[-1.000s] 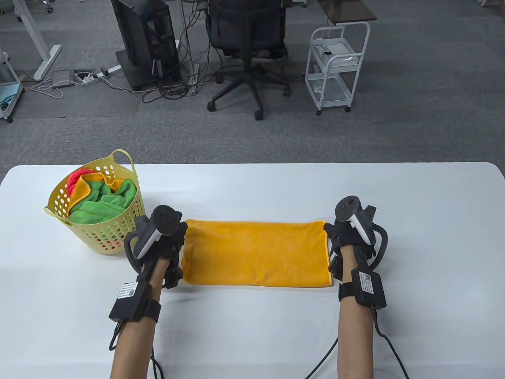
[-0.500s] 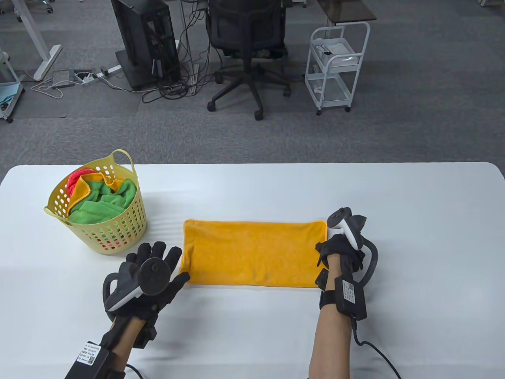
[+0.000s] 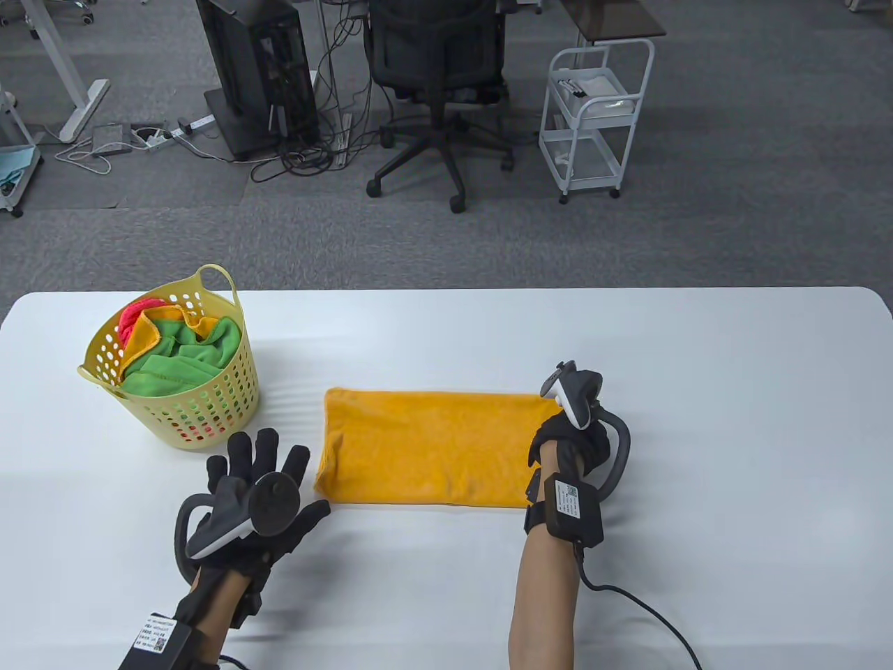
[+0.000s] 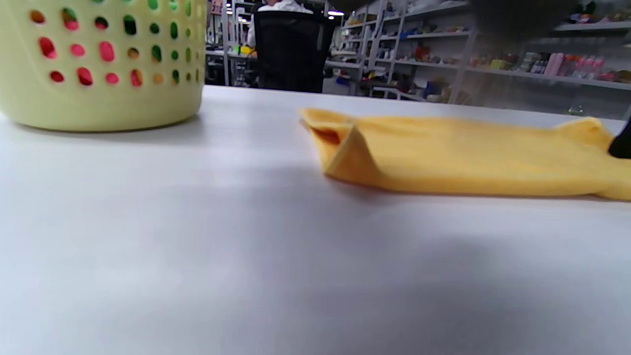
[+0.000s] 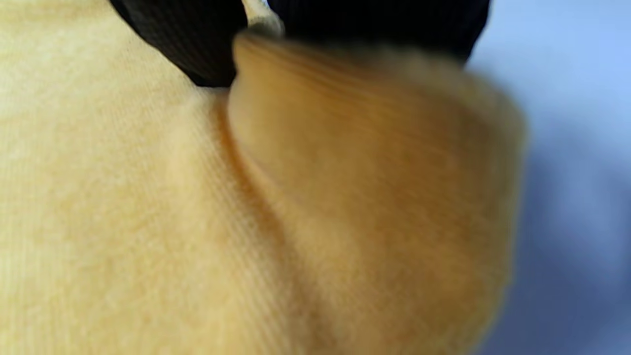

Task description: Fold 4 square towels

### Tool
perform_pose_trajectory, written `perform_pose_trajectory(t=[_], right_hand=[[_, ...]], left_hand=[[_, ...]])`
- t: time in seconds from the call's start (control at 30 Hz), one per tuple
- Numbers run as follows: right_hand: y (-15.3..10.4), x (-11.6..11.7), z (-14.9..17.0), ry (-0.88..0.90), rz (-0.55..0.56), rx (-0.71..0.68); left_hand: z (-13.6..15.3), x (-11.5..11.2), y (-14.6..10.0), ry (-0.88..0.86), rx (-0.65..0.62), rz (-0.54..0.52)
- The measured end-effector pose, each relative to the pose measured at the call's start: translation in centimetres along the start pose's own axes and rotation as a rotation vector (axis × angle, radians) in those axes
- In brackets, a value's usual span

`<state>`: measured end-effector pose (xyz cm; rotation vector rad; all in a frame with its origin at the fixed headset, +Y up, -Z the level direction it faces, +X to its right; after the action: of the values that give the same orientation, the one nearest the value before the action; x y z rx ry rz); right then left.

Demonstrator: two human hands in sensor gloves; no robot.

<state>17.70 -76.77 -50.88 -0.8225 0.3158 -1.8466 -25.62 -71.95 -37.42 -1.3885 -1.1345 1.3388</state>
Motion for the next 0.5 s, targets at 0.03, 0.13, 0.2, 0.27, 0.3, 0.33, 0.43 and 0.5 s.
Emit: perform_pose_trajectory(t=[0.03, 0.13, 0.2, 0.27, 0.3, 0.33, 0.43, 0.5], right_hand=[[-0.2, -0.1, 0.0, 0.001, 0.008, 0.000], [-0.5, -0.4, 0.0, 0.026, 0.029, -0.024], [-0.6, -0.4, -0.2, 0.038, 0.045, -0.047], [-0.7, -0.5, -0.1, 0.049, 0.056, -0.069], [-1.0, -0.6, 0.0, 0.050, 0.069, -0.095], [-1.1, -0.7, 0.0, 0.047, 0.079, -0.116], [-1.1, -0.9, 0.4, 0.141, 0.038, -0.153], [-1.6, -1.4, 0.6, 0.218, 0.017, -0.199]], left_hand=[[0.0, 0.1, -0.1, -0.002, -0.004, -0.005], [0.0, 0.3, -0.2, -0.018, -0.012, -0.021], [0.1, 0.4, -0.3, -0.026, -0.015, -0.026], [0.2, 0.4, -0.3, -0.030, -0.016, -0.031], [0.2, 0.4, -0.4, -0.032, -0.016, -0.034], [0.3, 0.4, -0.4, -0.035, -0.018, -0.036], [0.2, 0.3, -0.4, -0.031, -0.021, -0.029], [0.1, 0.3, -0.4, -0.025, -0.026, -0.022]])
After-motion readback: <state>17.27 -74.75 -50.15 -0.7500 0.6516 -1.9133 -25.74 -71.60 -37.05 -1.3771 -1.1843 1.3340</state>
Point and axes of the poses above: the tracker on the back of each hand, its own z axis roughly to the little-finger side, its own y axis roughly from the wrist to the fingertips, x = y × z, the point moved 5 cm from there along y, roughly from the wrist to the fingertips, and after that the axes turned 9 degrees about x, right-handed, at the moved point
